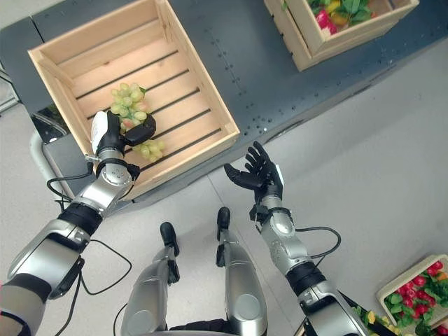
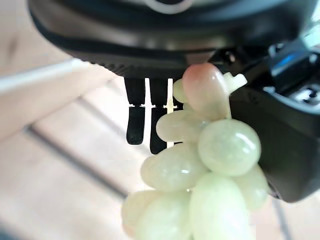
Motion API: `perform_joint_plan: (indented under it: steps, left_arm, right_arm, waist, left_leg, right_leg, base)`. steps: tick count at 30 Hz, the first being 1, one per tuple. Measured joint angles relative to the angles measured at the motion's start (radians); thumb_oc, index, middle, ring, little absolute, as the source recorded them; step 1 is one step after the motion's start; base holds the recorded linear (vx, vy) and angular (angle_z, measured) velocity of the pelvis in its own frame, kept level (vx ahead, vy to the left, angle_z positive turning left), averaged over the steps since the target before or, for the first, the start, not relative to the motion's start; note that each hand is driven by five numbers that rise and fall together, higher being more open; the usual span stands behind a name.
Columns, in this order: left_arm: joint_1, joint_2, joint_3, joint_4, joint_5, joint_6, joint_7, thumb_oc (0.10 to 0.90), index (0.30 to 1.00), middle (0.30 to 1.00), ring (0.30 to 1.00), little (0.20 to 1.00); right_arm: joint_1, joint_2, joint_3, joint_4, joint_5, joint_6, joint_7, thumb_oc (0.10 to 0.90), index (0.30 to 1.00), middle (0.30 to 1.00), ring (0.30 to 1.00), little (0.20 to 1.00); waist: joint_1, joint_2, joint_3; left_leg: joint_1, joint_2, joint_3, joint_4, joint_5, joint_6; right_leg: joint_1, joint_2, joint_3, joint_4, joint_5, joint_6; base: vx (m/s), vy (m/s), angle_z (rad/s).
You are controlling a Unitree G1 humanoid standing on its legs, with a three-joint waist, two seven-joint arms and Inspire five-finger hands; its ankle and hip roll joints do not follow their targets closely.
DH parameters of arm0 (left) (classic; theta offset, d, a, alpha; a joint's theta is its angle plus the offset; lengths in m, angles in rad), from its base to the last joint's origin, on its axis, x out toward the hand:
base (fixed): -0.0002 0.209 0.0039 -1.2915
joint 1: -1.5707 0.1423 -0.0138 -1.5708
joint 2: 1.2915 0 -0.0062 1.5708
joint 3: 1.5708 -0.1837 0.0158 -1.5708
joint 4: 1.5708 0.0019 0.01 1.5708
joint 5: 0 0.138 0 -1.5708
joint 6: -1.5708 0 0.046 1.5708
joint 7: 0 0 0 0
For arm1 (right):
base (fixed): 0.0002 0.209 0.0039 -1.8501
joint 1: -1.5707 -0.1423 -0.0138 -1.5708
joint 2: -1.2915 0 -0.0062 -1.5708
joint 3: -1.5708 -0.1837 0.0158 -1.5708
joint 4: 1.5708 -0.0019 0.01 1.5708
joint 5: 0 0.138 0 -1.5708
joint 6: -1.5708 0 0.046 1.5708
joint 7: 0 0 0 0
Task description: Pick up the fruits from the basket on one side to the basket on the other side
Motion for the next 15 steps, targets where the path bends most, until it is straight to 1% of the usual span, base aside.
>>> perform_joint_plan:
  steps: [2,3,5,6,7,8,11,14,15]
  left_arm:
    - [0.025,0.049,-0.01,-0.074,0.108,-0.001,-0.001,0.4,0.3,0.3,0.3,0.3]
    - [0.032,0.066,-0.011,-0.095,0.135,-0.002,-0.003,0.4,0.3,0.3,0.3,0.3]
    - [0.034,0.12,-0.011,-0.154,0.217,-0.004,-0.01,0.4,0.3,0.3,0.3,0.3]
    - [0.034,0.137,-0.012,-0.169,0.235,-0.004,-0.015,0.4,0.3,0.3,0.3,0.3]
    - [0.038,0.179,-0.018,-0.21,0.284,-0.004,-0.03,0.4,0.3,0.3,0.3,0.3]
    - [0.038,0.202,-0.019,-0.241,0.315,-0.005,-0.033,0.4,0.3,0.3,0.3,0.3]
    - [0.045,0.239,-0.019,-0.319,0.386,-0.009,-0.042,0.4,0.3,0.3,0.3,0.3]
    - [0.047,0.268,-0.019,-0.381,0.459,-0.025,-0.043,0.4,0.3,0.3,0.3,0.3]
    - [0.048,0.275,-0.019,-0.4,0.486,-0.031,-0.045,0.4,0.3,0.3,0.3,0.3]
  right_arm:
    - [0.027,0.001,-0.022,-0.03,0.0,0.0,0.014,0.8,0.9,0.9,0.9,0.9]
    - [0.038,0.001,-0.031,-0.041,0.0,-0.001,0.022,0.8,0.9,0.9,0.9,0.9]
    - [0.073,-0.003,-0.061,-0.077,0.0,-0.01,0.045,0.8,0.9,0.9,0.9,0.9]
    - [0.079,-0.003,-0.067,-0.084,0.0,-0.011,0.05,0.8,0.9,0.9,0.9,0.9]
    - [0.088,-0.006,-0.073,-0.092,0.0,-0.013,0.068,0.8,0.9,0.9,0.9,0.9]
    - [0.098,-0.015,-0.073,-0.102,0.0,-0.013,0.081,0.8,0.9,0.9,0.9,0.9]
    - [0.114,-0.022,-0.075,-0.111,0.005,-0.013,0.128,0.8,0.9,0.9,0.9,0.9]
    - [0.128,-0.023,-0.081,-0.117,0.061,-0.01,0.166,0.8,0.9,0.9,0.9,0.9]
    - [0.133,-0.023,-0.085,-0.118,0.106,-0.001,0.189,0.8,0.9,0.9,0.9,0.9]
  waist:
    - [0.008,0.004,0.001]
    - [0.008,0.006,0.0]
    - [0.011,0.017,-0.002]
    - [0.011,0.021,-0.002]
    - [0.01,0.031,-0.002]
    - [0.01,0.043,-0.006]
    - [0.012,0.069,-0.008]
    - [0.014,0.072,-0.009]
    - [0.017,0.073,-0.009]
  left_leg:
    - [0.058,0.0,0.001,-0.043,0.013,-0.001]
    - [0.073,0.0,0.001,-0.053,0.014,-0.002]
    - [0.116,0.001,0.0,-0.081,0.019,-0.003]
    - [0.129,0.0,0.0,-0.091,0.021,-0.003]
    - [0.159,-0.001,0.001,-0.115,0.025,-0.003]
    - [0.174,-0.002,-0.001,-0.125,0.025,-0.003]
    - [0.218,-0.005,-0.004,-0.146,0.025,-0.003]
    - [0.24,-0.01,-0.004,-0.146,0.022,-0.002]
    - [0.248,-0.009,-0.006,-0.147,0.022,-0.002]
  right_leg:
    - [0.055,0.007,-0.001,-0.036,0.008,0.003]
    - [0.071,0.009,-0.001,-0.047,0.009,0.003]
    - [0.119,0.013,-0.002,-0.081,0.014,0.007]
    - [0.132,0.014,-0.003,-0.091,0.016,0.008]
    - [0.162,0.017,-0.005,-0.114,0.022,0.011]
    - [0.182,0.017,-0.007,-0.132,0.025,0.015]
    - [0.24,0.016,-0.019,-0.173,0.029,0.021]
    - [0.273,0.016,-0.024,-0.191,0.03,0.022]
    - [0.286,0.016,-0.026,-0.199,0.03,0.022]
  base:
    - [0.06,0.041,-0.04]
    - [0.07,0.049,-0.01]
    - [0.1,0.058,0.03]
    - [0.08,0.043,0.0]
    - [0.09,0.033,0.02]
    - [0.1,0.03,0.03]
    - [0.1,0.002,0.1]
    - [0.08,-0.021,0.08]
    - [0.09,-0.034,0.03]
